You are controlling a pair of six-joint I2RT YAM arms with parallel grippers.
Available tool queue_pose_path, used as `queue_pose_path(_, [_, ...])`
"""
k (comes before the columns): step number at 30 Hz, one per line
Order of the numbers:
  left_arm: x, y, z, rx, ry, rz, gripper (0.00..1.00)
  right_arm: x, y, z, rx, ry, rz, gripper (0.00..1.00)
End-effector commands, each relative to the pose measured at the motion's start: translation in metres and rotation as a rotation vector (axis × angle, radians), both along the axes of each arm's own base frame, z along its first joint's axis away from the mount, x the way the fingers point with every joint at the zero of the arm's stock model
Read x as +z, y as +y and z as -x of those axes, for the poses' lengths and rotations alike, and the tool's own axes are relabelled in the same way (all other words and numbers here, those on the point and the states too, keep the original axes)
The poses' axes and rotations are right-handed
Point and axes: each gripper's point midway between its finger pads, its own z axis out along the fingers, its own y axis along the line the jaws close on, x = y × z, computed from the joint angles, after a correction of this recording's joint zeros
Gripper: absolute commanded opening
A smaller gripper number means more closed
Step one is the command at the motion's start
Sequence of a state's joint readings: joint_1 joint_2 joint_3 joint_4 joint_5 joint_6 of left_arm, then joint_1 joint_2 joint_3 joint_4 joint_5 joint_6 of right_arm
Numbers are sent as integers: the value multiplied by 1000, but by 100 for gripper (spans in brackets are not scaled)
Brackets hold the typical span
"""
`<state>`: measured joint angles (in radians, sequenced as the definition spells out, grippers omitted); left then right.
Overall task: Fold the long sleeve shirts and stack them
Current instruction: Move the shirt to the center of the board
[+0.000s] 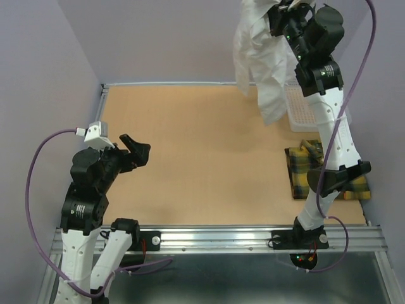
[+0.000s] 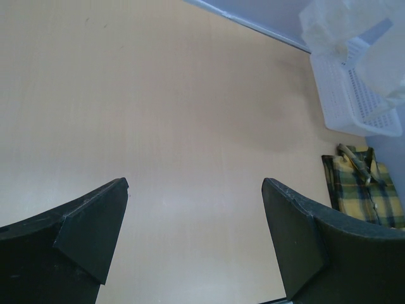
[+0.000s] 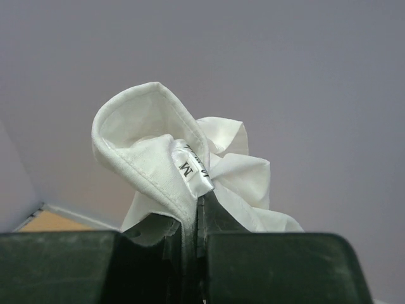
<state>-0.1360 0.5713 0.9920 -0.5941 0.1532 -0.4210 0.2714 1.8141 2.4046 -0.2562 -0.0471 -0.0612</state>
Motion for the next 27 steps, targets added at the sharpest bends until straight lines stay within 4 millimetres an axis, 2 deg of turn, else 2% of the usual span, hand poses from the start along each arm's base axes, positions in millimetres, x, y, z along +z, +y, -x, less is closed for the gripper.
queue_pose_path(1, [25,2,1,10,-87,11,99,5,47,20,104,-70,39,1])
queue_pose_path(2, [25,2,1,12,-86,12,99,-13,60,15,116,-31,51,1])
queue_pose_path(3, [25,2,3,14,-86,14,99,-26,82,22,151,-6,60,4])
queue_pose_path(4, [24,3,3,22,-83,20,99,-42,95,23,170,28,72,6])
queue_pose_path(5, [24,4,4,28,-79,19,99,-85,124,26,209,120,99,11])
queue_pose_path(6, [23,5,4,34,-74,23,99,-112,128,20,210,171,122,19])
queue_pose_path(7, [23,7,5,50,-71,33,99,-136,156,37,270,224,127,41])
queue_pose_path(8, [21,7,5,56,-66,37,99,-160,171,46,305,274,142,51])
queue_pose_path(9, [21,9,6,66,-63,40,99,-213,202,73,378,380,184,66])
queue_pose_path(11, [20,9,7,76,-58,49,99,-252,229,109,456,454,225,80])
queue_pose_path(12, [19,10,8,82,-54,60,99,-297,249,143,520,535,281,85])
queue_pose_path(13, [18,10,8,88,-52,63,99,-297,249,162,549,562,248,95])
queue_pose_path(15, [15,11,8,96,-41,73,99,-309,247,188,603,643,190,100])
queue_pose_path(17, [6,9,8,97,-16,85,99,-313,223,204,579,662,168,100])
queue_pose_path(18, [3,8,6,98,-11,93,99,-313,214,206,556,660,166,100])
queue_pose_path(19, [-7,4,6,80,16,111,99,-316,189,205,461,663,164,100])
queue_pose_path(20, [-12,1,4,70,29,119,99,-328,181,202,415,685,179,100])
queue_pose_path(21, [-16,-2,2,64,37,134,99,-321,162,200,346,669,164,100])
queue_pose_path(22, [-31,-7,0,49,76,149,99,-334,147,202,306,710,181,100])
queue_pose_path(24, [-43,-12,-4,32,97,169,99,-346,117,197,218,765,155,100])
queue_pose_path(25, [-49,-14,-6,31,111,180,99,-351,108,195,195,787,144,99])
queue_pose_path(26, [-63,-15,-9,30,131,183,99,-362,89,191,149,816,129,99])
queue_pose_path(27, [-70,-15,-12,34,142,187,99,-370,90,194,155,841,130,99])
